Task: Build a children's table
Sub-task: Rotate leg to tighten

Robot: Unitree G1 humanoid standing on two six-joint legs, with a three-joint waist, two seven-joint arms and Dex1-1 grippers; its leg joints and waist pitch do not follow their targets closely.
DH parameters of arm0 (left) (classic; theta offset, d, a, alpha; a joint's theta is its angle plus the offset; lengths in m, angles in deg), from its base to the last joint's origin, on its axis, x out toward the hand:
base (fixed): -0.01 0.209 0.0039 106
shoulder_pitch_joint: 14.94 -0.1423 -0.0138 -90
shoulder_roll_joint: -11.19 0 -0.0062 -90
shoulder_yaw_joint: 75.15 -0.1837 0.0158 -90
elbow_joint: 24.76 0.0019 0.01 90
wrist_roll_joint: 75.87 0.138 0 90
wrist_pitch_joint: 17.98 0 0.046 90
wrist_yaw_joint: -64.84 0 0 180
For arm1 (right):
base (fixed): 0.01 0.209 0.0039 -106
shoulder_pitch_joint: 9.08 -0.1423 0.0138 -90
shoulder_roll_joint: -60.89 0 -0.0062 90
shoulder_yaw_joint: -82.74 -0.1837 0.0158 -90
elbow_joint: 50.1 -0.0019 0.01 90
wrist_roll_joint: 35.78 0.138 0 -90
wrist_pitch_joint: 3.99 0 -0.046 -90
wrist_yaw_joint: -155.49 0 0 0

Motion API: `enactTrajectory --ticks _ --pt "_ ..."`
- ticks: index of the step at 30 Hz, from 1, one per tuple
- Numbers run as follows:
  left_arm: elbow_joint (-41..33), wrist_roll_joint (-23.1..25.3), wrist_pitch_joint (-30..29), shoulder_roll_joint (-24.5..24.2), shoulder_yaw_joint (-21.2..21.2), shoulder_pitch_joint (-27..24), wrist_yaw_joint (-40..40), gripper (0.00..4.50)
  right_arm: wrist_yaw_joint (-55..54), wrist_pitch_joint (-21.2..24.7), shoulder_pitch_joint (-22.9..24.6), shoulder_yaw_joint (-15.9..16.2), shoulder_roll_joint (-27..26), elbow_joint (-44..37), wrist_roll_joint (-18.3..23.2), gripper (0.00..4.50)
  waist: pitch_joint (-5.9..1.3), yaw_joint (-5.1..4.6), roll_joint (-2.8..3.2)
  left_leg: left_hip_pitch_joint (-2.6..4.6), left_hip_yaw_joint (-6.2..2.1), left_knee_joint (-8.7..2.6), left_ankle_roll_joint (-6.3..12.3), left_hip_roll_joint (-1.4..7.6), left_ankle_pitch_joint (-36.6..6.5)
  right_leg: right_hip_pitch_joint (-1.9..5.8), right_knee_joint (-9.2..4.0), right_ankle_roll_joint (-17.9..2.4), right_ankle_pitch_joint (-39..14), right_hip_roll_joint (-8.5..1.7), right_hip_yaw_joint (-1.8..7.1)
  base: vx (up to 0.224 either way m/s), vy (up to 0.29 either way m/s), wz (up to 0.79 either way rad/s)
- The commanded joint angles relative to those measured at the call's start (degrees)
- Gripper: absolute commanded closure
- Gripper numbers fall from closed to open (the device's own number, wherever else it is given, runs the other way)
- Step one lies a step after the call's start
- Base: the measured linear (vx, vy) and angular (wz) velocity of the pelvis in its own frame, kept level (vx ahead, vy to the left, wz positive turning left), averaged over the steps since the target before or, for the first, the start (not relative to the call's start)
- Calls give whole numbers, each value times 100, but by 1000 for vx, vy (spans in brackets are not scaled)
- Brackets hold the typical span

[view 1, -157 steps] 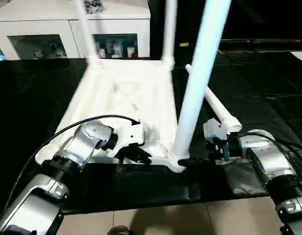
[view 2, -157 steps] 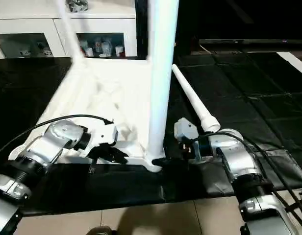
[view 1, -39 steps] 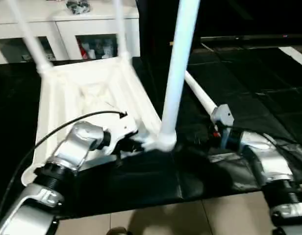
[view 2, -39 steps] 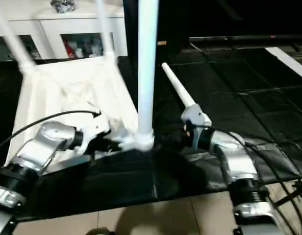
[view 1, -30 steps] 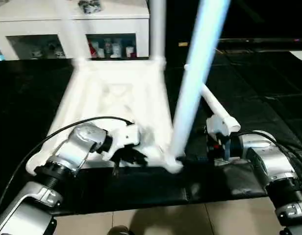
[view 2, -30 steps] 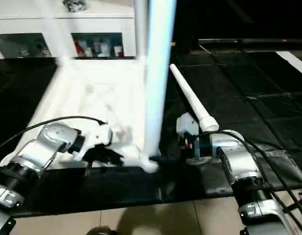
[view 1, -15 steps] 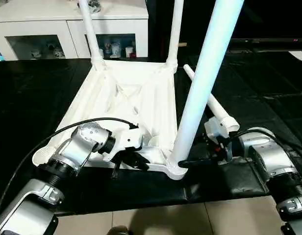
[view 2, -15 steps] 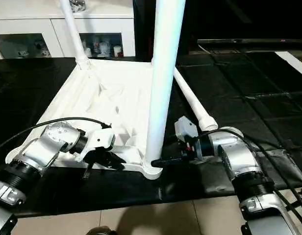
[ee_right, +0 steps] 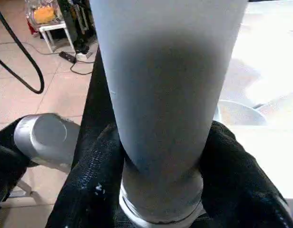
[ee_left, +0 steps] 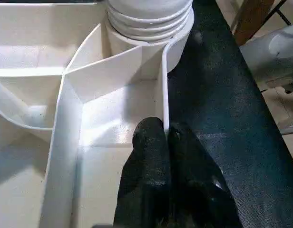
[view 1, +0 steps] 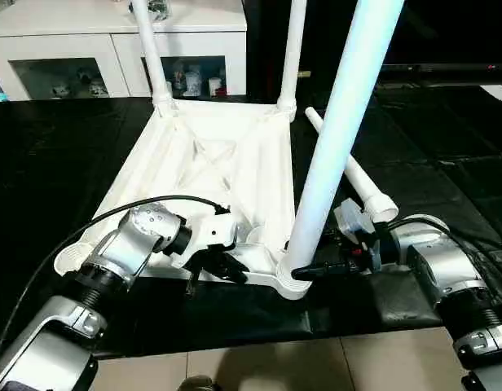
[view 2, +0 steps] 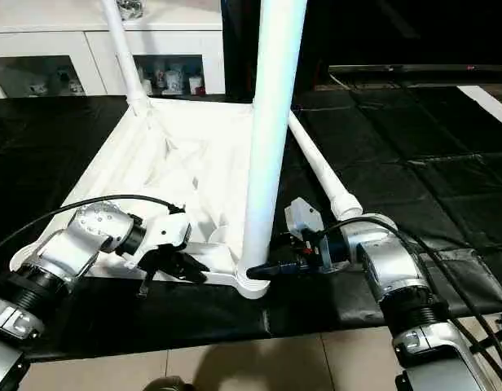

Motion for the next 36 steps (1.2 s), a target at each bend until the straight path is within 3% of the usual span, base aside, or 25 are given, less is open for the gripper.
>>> enactTrajectory --ticks 1,7,8,10,12,15,16,17,21,24,27,28,32,36 --pt "21 74 -1 48 -164 77 167 450 171 90 -10 77 39 -66 88 254 -495 -28 17 71 -102 -381 327 329 -996 320 -377 -1007 -1492 -462 405 0 0 0" --pt "-15 -28 -538 248 117 59 -417 450 -230 543 144 -110 -144 -334 294 255 -481 -12 14 79 -103 -387 289 324 -1054 324 -403 -976 -1663 -473 406 0 0 0" --pt "-72 -79 -840 377 320 62 -853 450 -691 898 174 -190 -298 -418 303 255 -478 -22 26 82 -100 -390 261 330 -1090 317 -410 -956 -1737 -473 410 0 0 0" --pt "-89 -127 -986 476 461 68 -1136 450 -978 963 186 -234 -406 -435 268 255 -470 -50 7 76 -114 -401 180 319 -1150 331 -425 -886 -1913 -476 393 0 0 0" --pt "-229 -292 -1667 802 922 94 -2012 450 -1861 1196 154 -369 -844 -394 190 255 -457 -88 4 77 -113 -402 117 297 -1190 324 -473 -778 -2168 -484 379 0 0 0" --pt "-422 -339 -2029 988 1178 64 -2520 450 -2581 1160 21 -437 -1239 -174 30 255 -441 -252 -22 -31 -157 -419 33 251 -1150 396 -492 -561 -2477 -493 311 0 0 0" --pt "-492 -327 -2148 1062 1262 52 -2712 450 -2888 1134 -61 -463 -1394 -43 -42 255 -448 -322 -33 -87 -176 -415 9 223 -1146 451 -518 -385 -2665 -501 276 -26 7 -22" --pt "-571 -301 -2310 1175 1380 46 -3003 450 -3327 1049 -201 -497 -1627 181 -146 255 -457 -395 -54 -103 -186 -403 7 209 -1055 439 -526 -343 -2628 -506 271 -5 5 -23" --pt "-707 -207 -2604 1520 1624 78 -3769 450 -4504 1041 -578 -594 -2107 792 -413 255 -473 -529 -54 -46 -146 -360 121 158 -822 382 -534 -518 -2275 -459 277 -1 1 -6" --pt "-825 -136 -2722 1894 1778 133 -4465 450 -5641 1272 -965 -948 -2417 1432 -448 255 -499 -568 -53 -23 -129 -350 315 199 -546 352 -447 -795 -1624 -422 314 0 0 0" --pt "-824 -128 -2757 1998 1820 167 -4636 450 -5666 1249 -980 -1039 -2483 1461 -412 255 -516 -524 -27 -12 -120 -338 446 225 -373 354 -371 -974 -1120 -423 341 0 0 0" --pt "-840 -118 -2814 2080 1814 197 -4730 450 -5705 1158 -984 -1087 -2538 1486 -456 199 -519 -496 -27 1 -107 -328 506 235 -315 342 -344 -1036 -926 -425 355 0 0 0" --pt "-850 -31 -2725 1988 1600 163 -4589 450 -5730 920 -928 -1086 -2574 1535 -558 155 -542 -429 -10 -8 -114 -311 639 237 -109 345 -268 -1172 -472 -430 370 0 0 0" --pt "-782 34 -2584 1876 1490 145 -4478 450 -5766 624 -888 -965 -2516 1555 -711 133 -512 -428 8 4 -102 -333 565 237 -418 343 -326 -1122 -813 -439 367 0 0 0"
